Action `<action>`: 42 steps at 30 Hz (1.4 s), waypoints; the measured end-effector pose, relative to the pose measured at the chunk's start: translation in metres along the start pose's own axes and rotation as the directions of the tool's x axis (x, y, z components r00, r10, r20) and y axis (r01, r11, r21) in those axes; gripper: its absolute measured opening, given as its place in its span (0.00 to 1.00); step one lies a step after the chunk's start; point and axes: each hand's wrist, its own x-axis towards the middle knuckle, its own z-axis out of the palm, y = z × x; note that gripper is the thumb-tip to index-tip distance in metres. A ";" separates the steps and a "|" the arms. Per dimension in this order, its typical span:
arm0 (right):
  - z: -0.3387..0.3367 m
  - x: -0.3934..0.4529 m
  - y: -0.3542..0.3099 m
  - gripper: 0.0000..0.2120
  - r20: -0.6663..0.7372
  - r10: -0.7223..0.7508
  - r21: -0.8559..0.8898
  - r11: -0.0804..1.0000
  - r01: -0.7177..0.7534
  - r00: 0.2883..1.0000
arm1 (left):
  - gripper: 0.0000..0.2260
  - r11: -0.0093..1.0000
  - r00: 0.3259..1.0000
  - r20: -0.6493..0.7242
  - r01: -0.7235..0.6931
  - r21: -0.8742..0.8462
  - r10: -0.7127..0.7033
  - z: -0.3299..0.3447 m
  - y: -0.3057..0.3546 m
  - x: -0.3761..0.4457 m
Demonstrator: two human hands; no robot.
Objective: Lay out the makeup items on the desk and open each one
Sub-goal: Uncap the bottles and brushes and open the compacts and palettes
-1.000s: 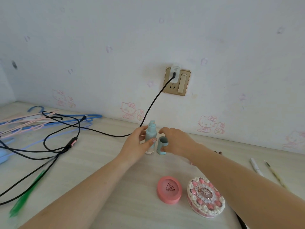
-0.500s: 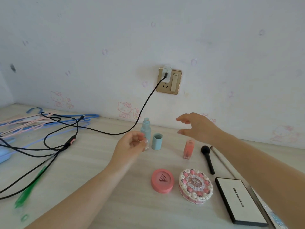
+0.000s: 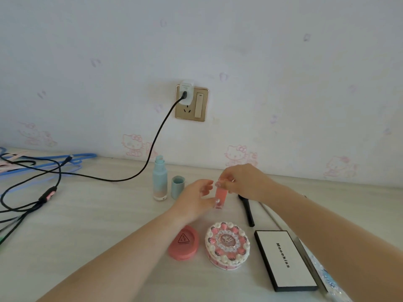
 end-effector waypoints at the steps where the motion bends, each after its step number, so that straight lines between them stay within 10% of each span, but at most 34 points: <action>1: 0.000 -0.002 0.001 0.13 0.000 -0.018 -0.007 1.000 0.018 1.000 | 0.25 0.999 1.000 -0.002 -0.008 0.039 0.008 0.002 0.000 0.001; 10: -0.021 -0.022 0.003 0.10 -0.020 0.013 0.326 0.945 -0.005 1.000 | 0.06 0.964 0.959 -0.174 -0.192 0.186 0.224 0.002 0.013 -0.011; 14: -0.025 -0.028 -0.009 0.22 0.051 0.089 0.243 0.965 -0.099 0.995 | 0.08 0.917 0.923 -0.187 -0.276 0.288 0.336 0.001 0.019 -0.018; 21: -0.031 -0.041 -0.003 0.07 -0.038 -0.169 0.113 0.978 0.173 0.985 | 0.07 0.894 0.915 -0.154 -0.311 0.323 0.374 -0.005 0.026 -0.030; 27: -0.034 -0.045 -0.017 0.30 0.038 -0.059 0.243 0.969 0.048 0.998 | 0.07 0.896 0.905 -0.171 -0.330 0.297 0.389 -0.006 0.037 -0.037; 39: -0.032 -0.050 -0.016 0.07 -0.084 -0.127 0.106 0.985 0.136 0.988 | 0.08 0.878 0.893 -0.177 -0.339 0.338 0.413 -0.017 0.035 -0.043; 42: -0.030 -0.051 -0.015 0.15 -0.131 -0.207 0.108 0.969 0.221 0.970 | 0.08 0.883 0.897 -0.178 -0.334 0.330 0.405 -0.017 0.034 -0.044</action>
